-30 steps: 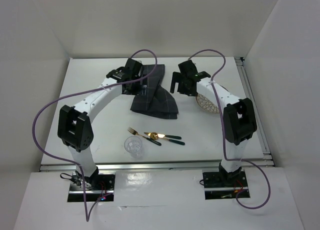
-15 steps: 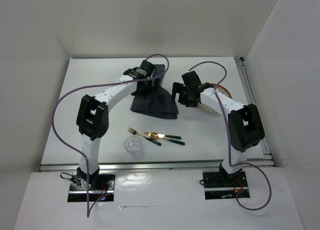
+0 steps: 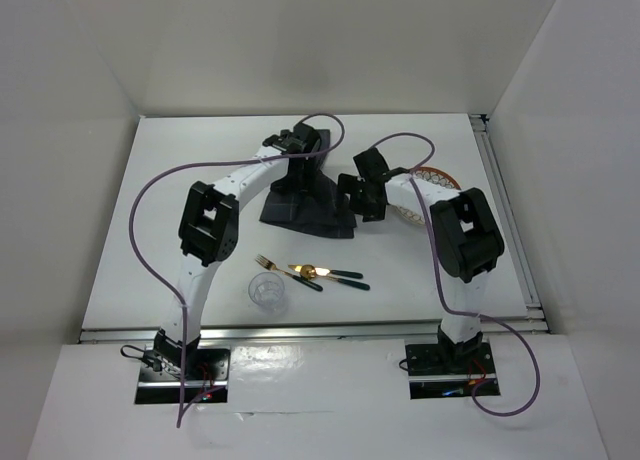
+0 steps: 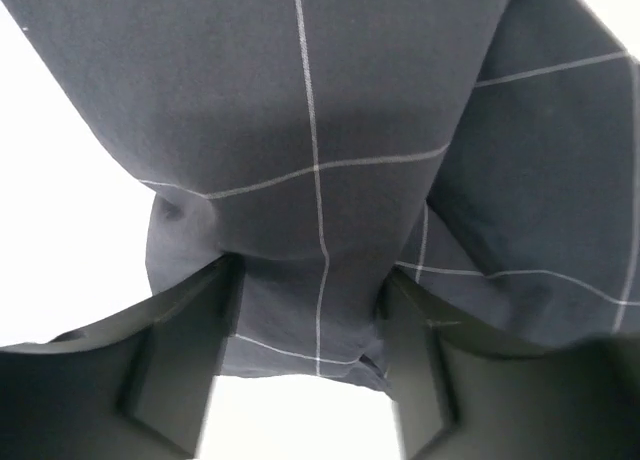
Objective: Set the dinner table for one person
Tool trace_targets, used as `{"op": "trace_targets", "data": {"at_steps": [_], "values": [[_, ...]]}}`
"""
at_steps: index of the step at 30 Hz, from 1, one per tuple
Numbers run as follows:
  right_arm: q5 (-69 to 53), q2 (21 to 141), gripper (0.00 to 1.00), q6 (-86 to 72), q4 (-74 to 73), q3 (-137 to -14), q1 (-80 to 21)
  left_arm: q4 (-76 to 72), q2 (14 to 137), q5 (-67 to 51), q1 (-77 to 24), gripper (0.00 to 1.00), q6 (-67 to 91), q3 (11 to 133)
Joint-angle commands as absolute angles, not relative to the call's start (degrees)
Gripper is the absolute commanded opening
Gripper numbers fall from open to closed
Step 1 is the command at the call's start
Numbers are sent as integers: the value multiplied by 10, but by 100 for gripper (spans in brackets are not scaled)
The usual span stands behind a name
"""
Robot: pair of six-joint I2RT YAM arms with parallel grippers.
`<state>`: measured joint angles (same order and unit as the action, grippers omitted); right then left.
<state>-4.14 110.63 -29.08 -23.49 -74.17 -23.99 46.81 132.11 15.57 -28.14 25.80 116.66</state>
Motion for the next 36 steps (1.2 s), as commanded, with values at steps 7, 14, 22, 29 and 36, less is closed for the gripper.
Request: {"op": "trace_targets", "data": {"at_steps": [7,14,22,29,36], "values": [[-77,1141,78,-291,-192,-761,-239,483,1310,137,-258,15,257,1175],[-99,1146,29,-296,-179,-761,-250,483,1254,45,-223,0,251,1193],[-73,1120,0,-296,-191,-766,-256,418,1129,-200,-112,0,269,1133],[-74,1104,0,-296,-185,-748,-263,255,1038,-434,42,32,373,880],[-62,1104,0,-291,-197,-743,-281,268,1029,-350,90,93,354,744]]}}
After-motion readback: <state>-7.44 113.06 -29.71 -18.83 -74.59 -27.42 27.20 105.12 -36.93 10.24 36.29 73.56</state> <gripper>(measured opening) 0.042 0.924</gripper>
